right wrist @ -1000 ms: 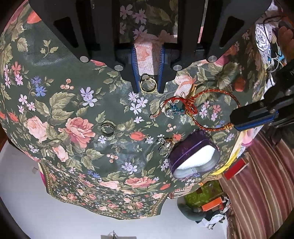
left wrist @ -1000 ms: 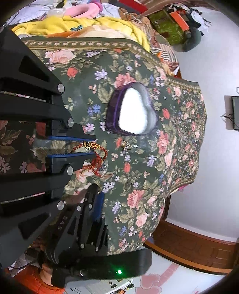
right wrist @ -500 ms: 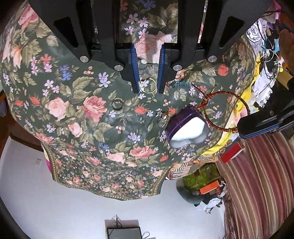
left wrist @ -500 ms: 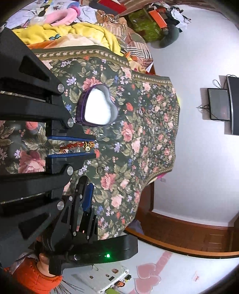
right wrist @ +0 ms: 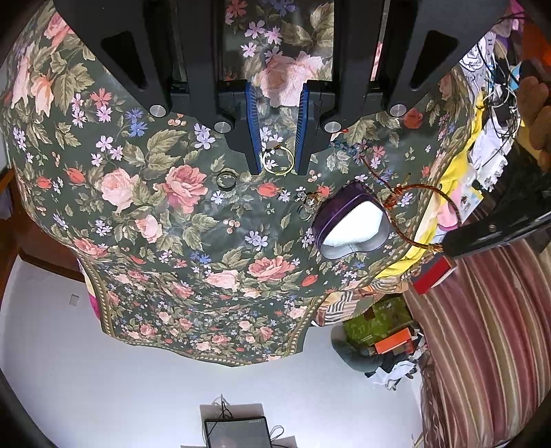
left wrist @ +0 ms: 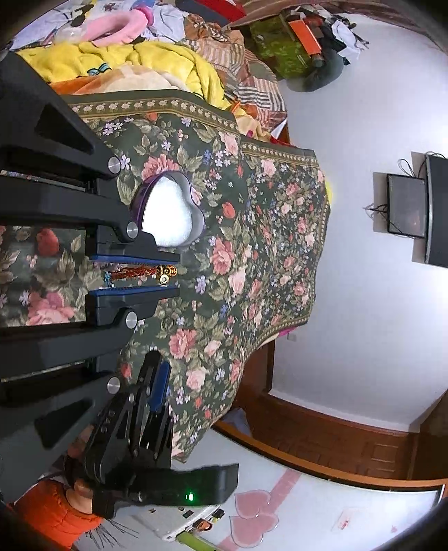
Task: Organize jewelry
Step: 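Carry the bracelet and the gold ring toward the heart-shaped tin with both grippers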
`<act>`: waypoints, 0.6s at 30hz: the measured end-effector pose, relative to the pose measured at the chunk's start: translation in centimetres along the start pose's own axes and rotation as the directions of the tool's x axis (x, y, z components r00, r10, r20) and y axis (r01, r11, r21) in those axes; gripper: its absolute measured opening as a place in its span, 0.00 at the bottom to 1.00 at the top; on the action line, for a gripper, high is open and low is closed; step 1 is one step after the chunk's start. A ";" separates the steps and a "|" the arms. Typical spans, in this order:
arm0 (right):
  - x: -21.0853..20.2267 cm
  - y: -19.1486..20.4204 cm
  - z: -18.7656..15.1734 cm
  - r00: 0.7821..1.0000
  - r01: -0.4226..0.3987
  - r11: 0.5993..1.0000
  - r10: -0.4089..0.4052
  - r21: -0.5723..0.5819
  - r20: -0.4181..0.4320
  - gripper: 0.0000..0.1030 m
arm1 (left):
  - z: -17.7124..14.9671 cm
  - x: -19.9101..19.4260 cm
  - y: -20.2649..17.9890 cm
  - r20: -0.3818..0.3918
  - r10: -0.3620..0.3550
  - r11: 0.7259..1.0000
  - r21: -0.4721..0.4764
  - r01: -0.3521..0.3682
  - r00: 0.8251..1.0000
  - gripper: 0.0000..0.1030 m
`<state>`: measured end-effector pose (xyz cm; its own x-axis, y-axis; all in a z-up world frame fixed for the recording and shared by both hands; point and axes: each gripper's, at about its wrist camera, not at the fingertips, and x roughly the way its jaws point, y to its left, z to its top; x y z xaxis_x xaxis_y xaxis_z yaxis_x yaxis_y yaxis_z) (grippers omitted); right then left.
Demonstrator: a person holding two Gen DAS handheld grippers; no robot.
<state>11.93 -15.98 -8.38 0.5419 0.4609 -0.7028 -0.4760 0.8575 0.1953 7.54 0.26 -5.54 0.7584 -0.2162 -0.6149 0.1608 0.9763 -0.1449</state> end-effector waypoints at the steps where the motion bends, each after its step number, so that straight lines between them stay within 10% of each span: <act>1: 0.0 0.1 -0.1 1.000 0.000 1.000 0.000 -0.001 -0.001 0.17 | 0.0 0.4 0.4 -0.010 -0.002 1.000 -0.009 0.002 1.000 0.09; 18: 3.0 1.3 2.0 0.999 -0.030 0.999 0.029 -0.039 -0.017 0.17 | -0.6 6.3 5.1 -0.140 -0.035 0.993 -0.115 0.019 0.990 0.09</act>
<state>14.31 -13.03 -8.81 0.5162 0.4819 -0.7080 -0.5188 0.8337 0.1892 12.73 3.87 -10.61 0.6567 -0.2496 -0.7116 0.1014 0.9643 -0.2447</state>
